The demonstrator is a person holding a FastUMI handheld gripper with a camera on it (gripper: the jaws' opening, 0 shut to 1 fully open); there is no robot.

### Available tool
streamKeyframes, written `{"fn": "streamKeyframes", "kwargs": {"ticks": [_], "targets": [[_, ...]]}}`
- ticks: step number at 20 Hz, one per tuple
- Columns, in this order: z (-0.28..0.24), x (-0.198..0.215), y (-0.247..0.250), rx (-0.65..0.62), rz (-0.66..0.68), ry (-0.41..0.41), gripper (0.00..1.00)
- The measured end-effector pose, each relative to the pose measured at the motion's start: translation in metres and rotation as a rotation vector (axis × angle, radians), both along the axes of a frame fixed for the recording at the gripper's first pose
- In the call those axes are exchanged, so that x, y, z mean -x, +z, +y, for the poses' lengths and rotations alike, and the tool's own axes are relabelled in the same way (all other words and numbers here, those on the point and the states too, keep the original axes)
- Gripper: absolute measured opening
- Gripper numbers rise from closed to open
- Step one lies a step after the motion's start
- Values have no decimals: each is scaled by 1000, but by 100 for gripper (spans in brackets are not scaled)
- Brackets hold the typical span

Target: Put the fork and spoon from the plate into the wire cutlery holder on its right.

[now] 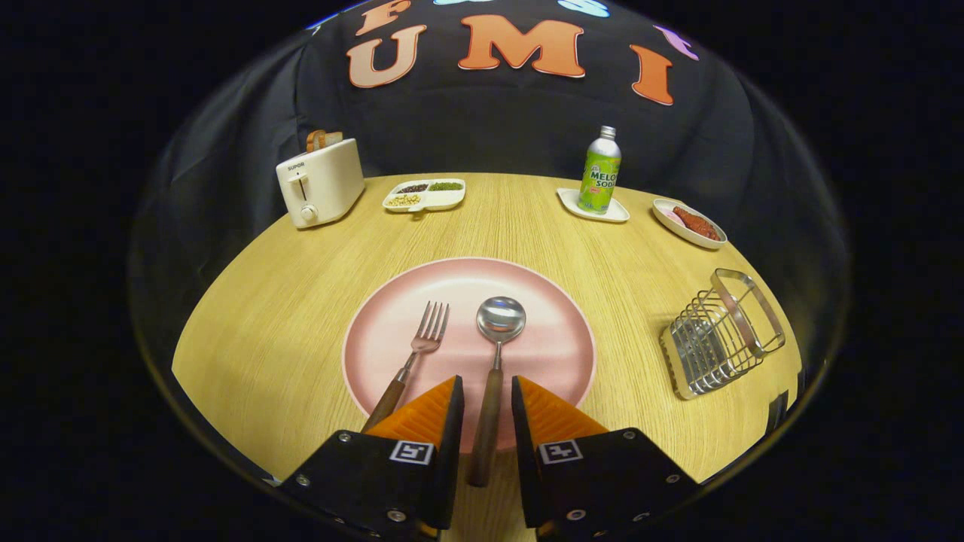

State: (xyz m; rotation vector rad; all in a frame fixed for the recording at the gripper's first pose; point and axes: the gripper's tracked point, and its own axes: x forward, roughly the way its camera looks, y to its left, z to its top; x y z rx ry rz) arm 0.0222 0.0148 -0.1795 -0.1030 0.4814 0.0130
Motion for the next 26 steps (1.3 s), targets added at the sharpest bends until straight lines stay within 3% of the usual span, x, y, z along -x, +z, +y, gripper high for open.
{"fn": "streamKeyframes", "kwargs": {"ticks": [8,16,26], "targets": [[-6,-2,-5,-40,55,-26,8],[-23,12,38,-72,69,10,8],[-111,41,117,-12,118,7,8]]}}
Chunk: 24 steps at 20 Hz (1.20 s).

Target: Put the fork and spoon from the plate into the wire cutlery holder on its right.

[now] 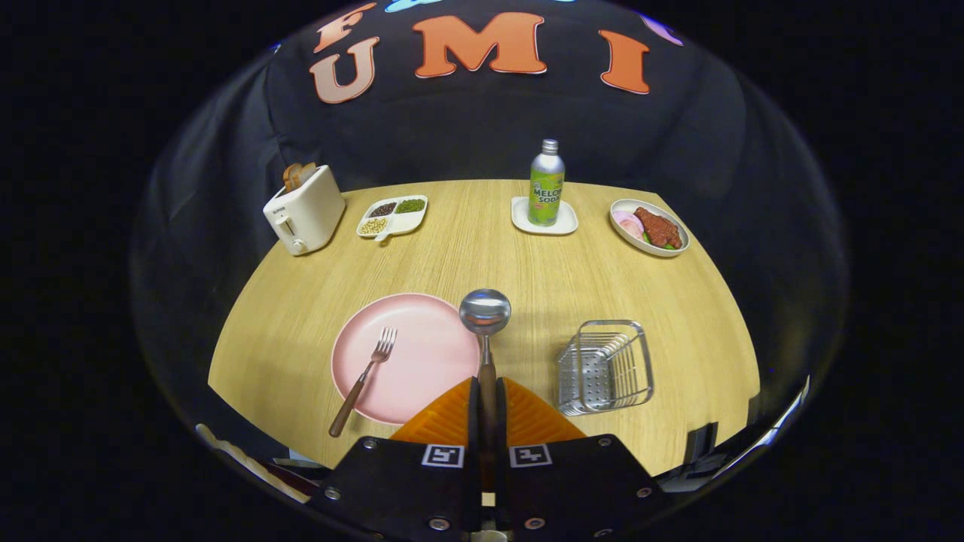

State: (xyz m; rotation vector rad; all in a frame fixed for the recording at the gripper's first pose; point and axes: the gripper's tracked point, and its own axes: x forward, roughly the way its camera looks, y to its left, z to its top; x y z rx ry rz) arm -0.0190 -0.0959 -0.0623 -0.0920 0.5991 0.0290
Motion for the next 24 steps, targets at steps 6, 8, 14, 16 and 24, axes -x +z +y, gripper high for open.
{"fn": "streamKeyframes", "kwargs": {"ticks": [6,8,14,16,24], "targets": [[-52,17,18,104,77,-16,8],[-70,22,15,151,121,-23,8],[-96,26,5,192,261,-27,8],[-98,24,0,181,310,-23,8],[-101,12,-15,178,486,5,8]]}}
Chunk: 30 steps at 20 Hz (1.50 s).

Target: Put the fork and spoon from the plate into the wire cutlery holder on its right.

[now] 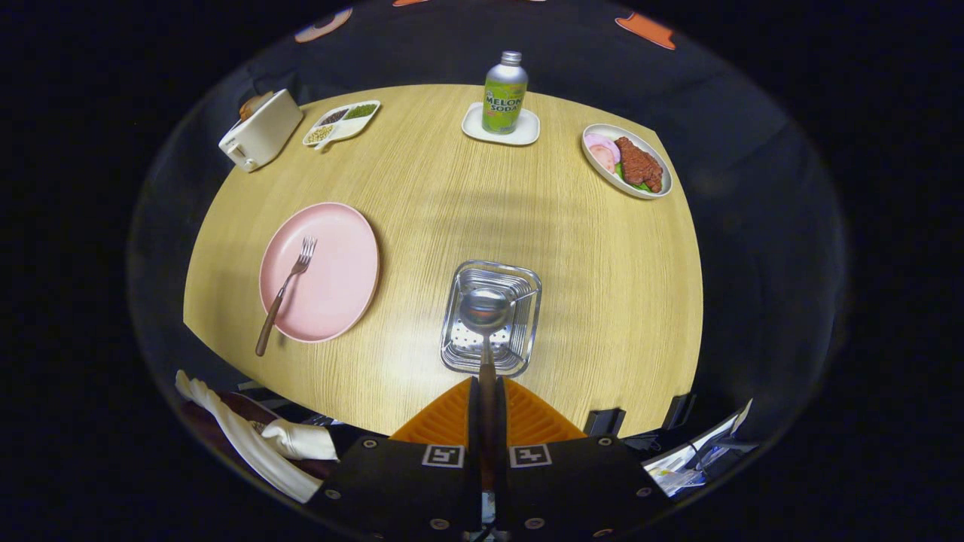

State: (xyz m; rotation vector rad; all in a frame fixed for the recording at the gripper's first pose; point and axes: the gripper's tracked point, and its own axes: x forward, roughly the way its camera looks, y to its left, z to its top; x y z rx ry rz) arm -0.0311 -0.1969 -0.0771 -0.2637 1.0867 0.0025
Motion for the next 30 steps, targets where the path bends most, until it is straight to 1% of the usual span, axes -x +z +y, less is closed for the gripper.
{"fn": "streamKeyframes", "kwargs": {"ticks": [6,11,13,15,16,18,21,23,24,25,26,28,29,30], "targets": [[2,-13,-9,9,73,1,7],[-3,-18,-15,-3,100,-24,8],[0,-20,-15,-29,87,-35,8],[5,-23,-10,-70,67,-31,10],[9,-25,-4,-100,48,-34,13],[11,-27,5,-140,-1,-53,14],[15,-27,20,-178,-81,-64,16],[25,-26,28,-215,-121,-60,25],[33,-25,32,-240,-143,-54,34],[41,-27,35,-261,-168,-43,39],[49,-29,37,-278,-200,-34,51],[73,-30,40,-329,-247,-19,64],[87,-33,40,-351,-275,-7,67],[98,-34,39,-364,-299,10,76]]}}
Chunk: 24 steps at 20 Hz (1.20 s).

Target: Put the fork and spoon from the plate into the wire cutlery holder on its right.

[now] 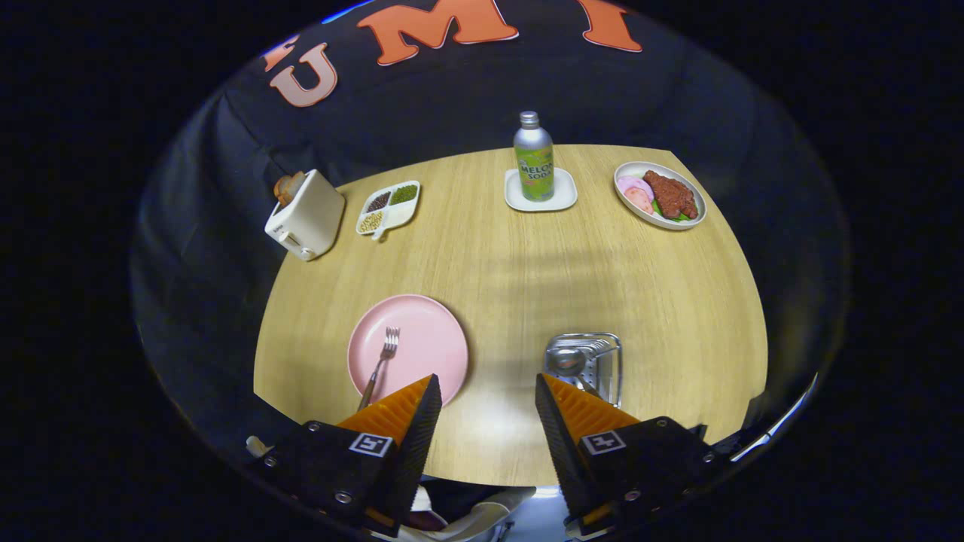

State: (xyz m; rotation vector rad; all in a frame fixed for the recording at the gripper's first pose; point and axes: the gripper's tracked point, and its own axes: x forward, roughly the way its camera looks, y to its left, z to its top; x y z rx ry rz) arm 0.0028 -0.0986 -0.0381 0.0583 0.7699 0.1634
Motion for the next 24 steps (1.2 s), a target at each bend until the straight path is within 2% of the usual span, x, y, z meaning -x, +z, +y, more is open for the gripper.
{"fn": "streamKeyframes", "kwargs": {"ticks": [1,2,4,16,24], "targets": [[11,-3,-2,1,-22,15,81],[21,-4,-5,7,-49,29,91],[39,-7,-14,28,-85,53,99],[126,-18,-75,77,-167,65,99],[147,-20,-109,86,-148,36,99]]}}
